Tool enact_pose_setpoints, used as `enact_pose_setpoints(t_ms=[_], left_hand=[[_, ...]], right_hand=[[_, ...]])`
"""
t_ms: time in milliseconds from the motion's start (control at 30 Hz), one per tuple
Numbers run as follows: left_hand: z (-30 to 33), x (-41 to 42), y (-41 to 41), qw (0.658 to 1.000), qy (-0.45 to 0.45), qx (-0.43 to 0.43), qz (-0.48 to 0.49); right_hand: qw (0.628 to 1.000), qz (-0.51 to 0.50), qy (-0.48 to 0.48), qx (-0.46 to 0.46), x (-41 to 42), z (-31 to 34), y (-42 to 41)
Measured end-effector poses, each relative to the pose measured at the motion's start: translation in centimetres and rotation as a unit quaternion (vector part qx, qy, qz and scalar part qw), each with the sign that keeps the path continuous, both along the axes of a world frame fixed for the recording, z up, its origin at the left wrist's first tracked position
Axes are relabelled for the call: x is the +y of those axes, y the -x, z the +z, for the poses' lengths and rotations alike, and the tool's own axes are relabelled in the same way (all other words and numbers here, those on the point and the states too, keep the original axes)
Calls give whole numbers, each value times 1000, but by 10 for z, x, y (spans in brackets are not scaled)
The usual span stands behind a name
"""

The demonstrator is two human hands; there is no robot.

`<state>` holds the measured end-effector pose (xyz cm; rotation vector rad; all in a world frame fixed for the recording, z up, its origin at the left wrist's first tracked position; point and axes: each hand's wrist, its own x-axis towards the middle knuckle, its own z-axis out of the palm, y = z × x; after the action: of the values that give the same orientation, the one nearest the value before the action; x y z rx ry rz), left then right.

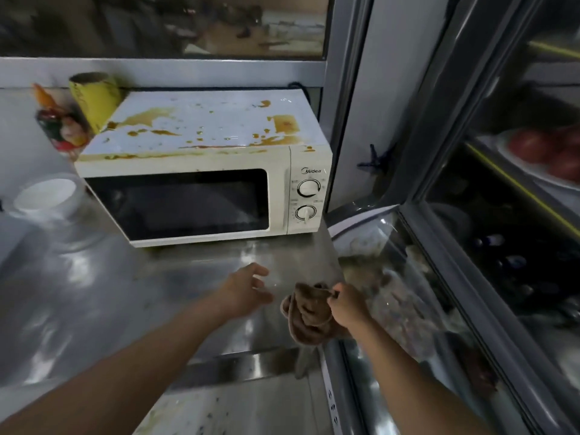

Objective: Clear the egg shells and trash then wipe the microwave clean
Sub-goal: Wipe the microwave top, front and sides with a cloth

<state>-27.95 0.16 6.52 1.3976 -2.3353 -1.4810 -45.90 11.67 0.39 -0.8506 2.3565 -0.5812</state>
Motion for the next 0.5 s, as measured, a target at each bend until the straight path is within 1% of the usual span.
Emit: enact_pose_setpoints(t_ms=[67,100,267,400,500], left_hand=[[7,2,-5,1000,-3,2,13],[10,2,-9,1000,-3,3,19],[35,-4,-29,999,20,13,39],[59,-13,-42,997,27,49,53],[75,-24,-49,996,48,68,40]], right_hand=[[999,3,36,-27,-8,15,-1],[997,-1,59,-55,-13,25,-2],[972,22,150,-180,-46,93,-6],[942,30,243,-230,-66,159,-21],[925,41,282,-252,-77,202,-37]])
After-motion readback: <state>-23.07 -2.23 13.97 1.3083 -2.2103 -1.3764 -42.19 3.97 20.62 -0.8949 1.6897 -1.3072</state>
